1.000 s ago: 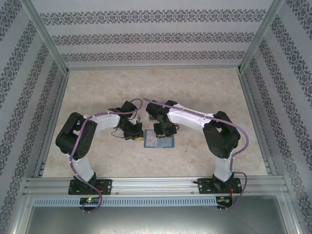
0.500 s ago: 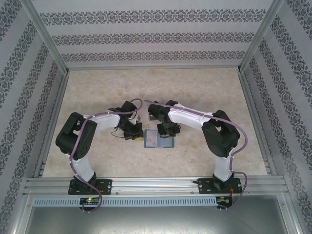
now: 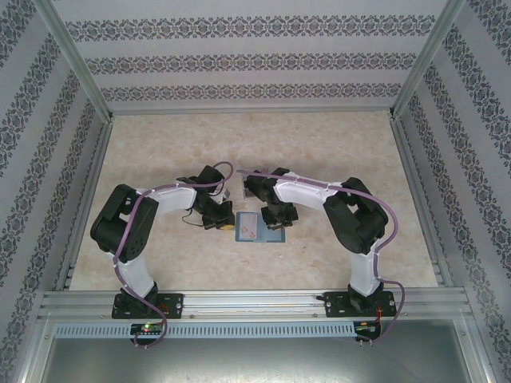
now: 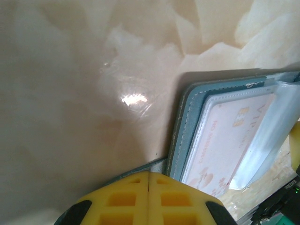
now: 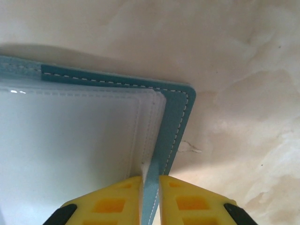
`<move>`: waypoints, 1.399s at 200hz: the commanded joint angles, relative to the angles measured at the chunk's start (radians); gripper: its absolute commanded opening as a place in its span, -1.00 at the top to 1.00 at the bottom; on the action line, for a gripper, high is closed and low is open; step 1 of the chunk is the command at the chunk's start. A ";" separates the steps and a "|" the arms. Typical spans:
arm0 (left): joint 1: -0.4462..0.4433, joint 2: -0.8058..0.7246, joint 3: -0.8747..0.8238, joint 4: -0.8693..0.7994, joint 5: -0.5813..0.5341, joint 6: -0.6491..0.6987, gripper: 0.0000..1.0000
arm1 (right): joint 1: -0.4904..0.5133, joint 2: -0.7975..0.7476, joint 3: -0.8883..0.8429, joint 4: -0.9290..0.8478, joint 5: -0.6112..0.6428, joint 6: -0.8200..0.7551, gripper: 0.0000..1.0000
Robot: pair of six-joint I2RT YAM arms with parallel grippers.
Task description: Take the credit cards out of the card holder
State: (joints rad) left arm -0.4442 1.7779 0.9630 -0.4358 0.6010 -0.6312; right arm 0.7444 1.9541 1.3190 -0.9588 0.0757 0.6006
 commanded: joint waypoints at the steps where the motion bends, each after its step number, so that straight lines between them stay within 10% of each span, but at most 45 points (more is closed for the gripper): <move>1: -0.008 -0.023 -0.034 -0.082 -0.055 0.009 1.00 | -0.011 0.016 0.000 -0.013 0.047 -0.031 0.63; 141: -0.048 -0.029 0.115 -0.086 0.006 -0.015 1.00 | -0.001 -0.164 0.031 -0.016 -0.021 0.012 0.43; 230: -0.075 0.053 0.122 -0.049 0.028 -0.018 1.00 | -0.015 -0.105 -0.078 0.341 -0.378 0.121 0.66; 280: -0.075 0.066 0.117 -0.070 -0.003 -0.002 1.00 | -0.032 -0.073 -0.113 0.299 -0.287 0.106 0.61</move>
State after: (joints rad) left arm -0.5106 1.8256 1.0721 -0.5076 0.6201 -0.6395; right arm 0.7292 1.8778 1.2266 -0.6350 -0.2596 0.7040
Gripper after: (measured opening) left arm 0.046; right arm 0.174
